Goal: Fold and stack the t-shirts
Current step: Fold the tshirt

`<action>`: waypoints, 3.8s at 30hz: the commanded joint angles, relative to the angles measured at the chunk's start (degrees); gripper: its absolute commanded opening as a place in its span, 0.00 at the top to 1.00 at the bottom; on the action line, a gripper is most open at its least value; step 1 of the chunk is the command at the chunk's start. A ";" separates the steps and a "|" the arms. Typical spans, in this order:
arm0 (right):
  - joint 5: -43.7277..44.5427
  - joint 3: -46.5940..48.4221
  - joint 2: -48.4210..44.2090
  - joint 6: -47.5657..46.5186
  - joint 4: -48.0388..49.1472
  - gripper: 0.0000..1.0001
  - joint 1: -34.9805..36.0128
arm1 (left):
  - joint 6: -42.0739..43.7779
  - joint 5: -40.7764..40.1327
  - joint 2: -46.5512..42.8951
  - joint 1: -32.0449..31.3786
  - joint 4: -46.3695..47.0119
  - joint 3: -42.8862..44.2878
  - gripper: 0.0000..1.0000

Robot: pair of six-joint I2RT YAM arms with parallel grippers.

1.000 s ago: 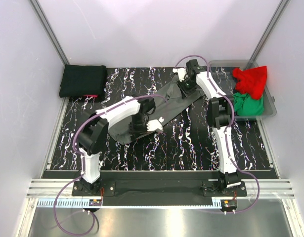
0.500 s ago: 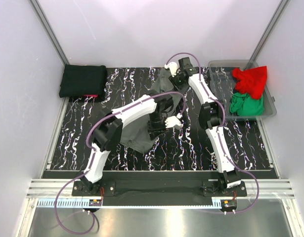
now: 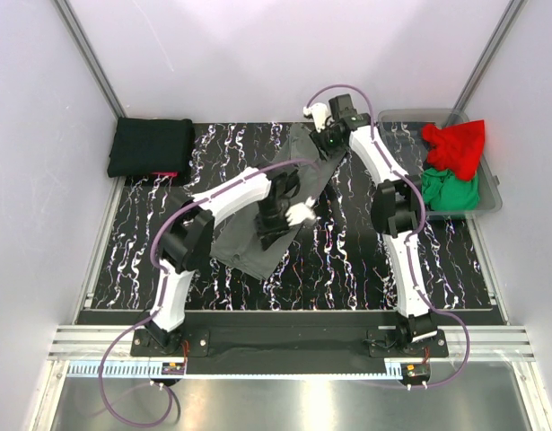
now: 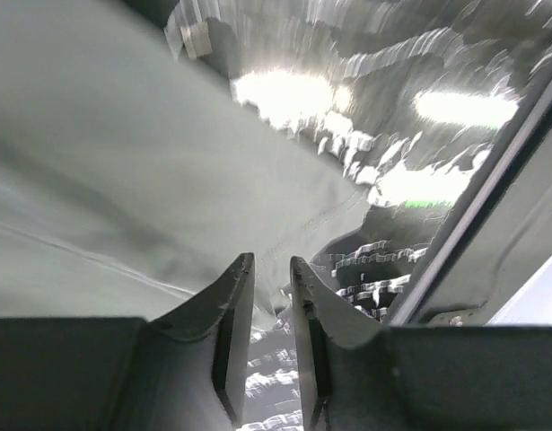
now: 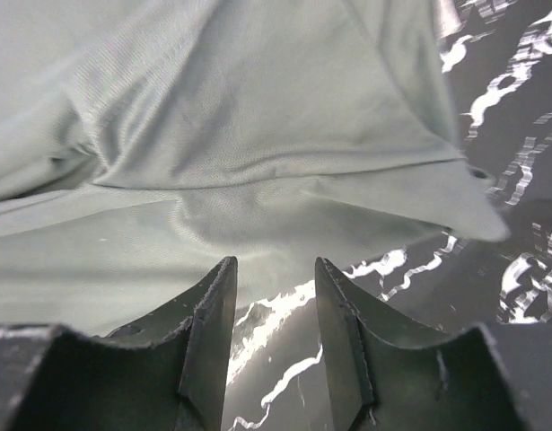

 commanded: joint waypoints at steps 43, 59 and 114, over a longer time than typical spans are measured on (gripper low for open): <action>-4.61 16.48 14.10 8.91 0.26 0.48 1.99 | -5.92 10.98 11.28 -10.69 13.89 3.81 0.66; -4.94 2.02 -8.69 18.73 0.61 0.30 -0.82 | -18.22 5.99 -5.71 -7.44 14.23 8.59 0.57; -24.56 -72.90 -31.52 44.06 -4.22 0.47 9.98 | -69.74 16.34 -22.29 15.59 49.75 -56.92 0.47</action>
